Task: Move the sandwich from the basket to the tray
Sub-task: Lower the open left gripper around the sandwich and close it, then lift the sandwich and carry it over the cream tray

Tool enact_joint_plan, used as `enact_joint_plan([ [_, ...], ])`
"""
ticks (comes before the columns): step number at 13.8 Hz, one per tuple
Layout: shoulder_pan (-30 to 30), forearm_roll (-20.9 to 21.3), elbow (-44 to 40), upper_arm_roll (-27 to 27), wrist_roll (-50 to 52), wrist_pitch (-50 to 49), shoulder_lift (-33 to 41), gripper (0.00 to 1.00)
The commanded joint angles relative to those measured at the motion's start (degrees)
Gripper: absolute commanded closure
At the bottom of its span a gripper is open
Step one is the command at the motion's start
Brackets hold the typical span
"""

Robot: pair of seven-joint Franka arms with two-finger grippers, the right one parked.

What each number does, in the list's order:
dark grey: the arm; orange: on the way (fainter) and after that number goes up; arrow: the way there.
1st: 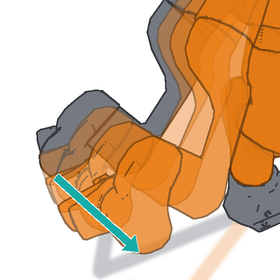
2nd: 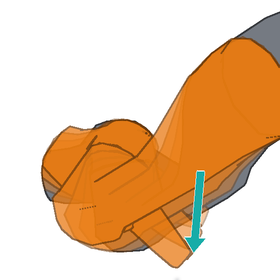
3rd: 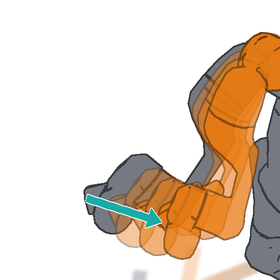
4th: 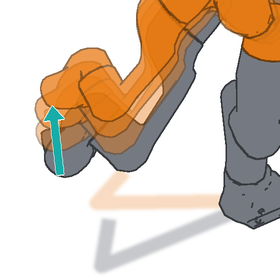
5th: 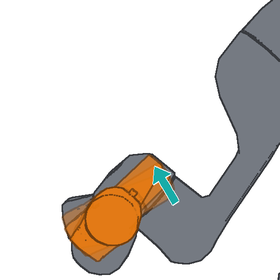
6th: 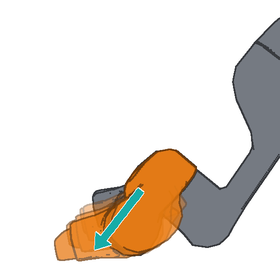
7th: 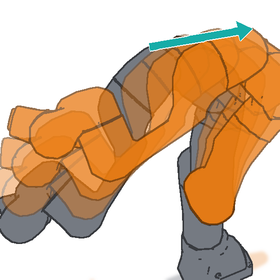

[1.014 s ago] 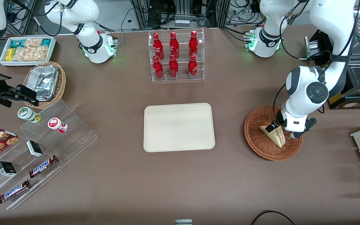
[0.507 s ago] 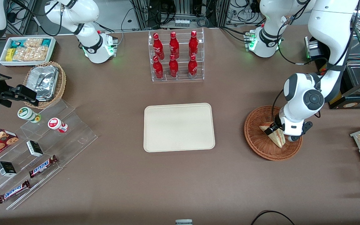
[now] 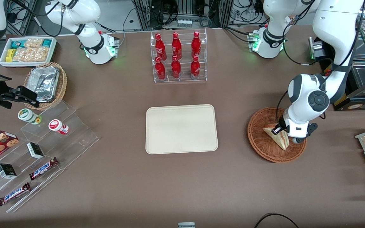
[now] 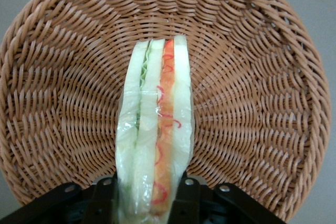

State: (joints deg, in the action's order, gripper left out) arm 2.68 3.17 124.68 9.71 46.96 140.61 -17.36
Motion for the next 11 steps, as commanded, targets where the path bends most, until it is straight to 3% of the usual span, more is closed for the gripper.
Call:
enact_joint_plan([
  [1, -0.13, 1.22, -1.53, 0.4, 1.2, -2.51, 2.33, 1.0],
  [5, -2.14, 4.29, -11.45, 1.28, 0.41, -16.31, 1.28, 1.0],
  [11, -10.3, 4.12, -19.01, 1.37, -5.82, -22.56, -2.05, 1.0],
])
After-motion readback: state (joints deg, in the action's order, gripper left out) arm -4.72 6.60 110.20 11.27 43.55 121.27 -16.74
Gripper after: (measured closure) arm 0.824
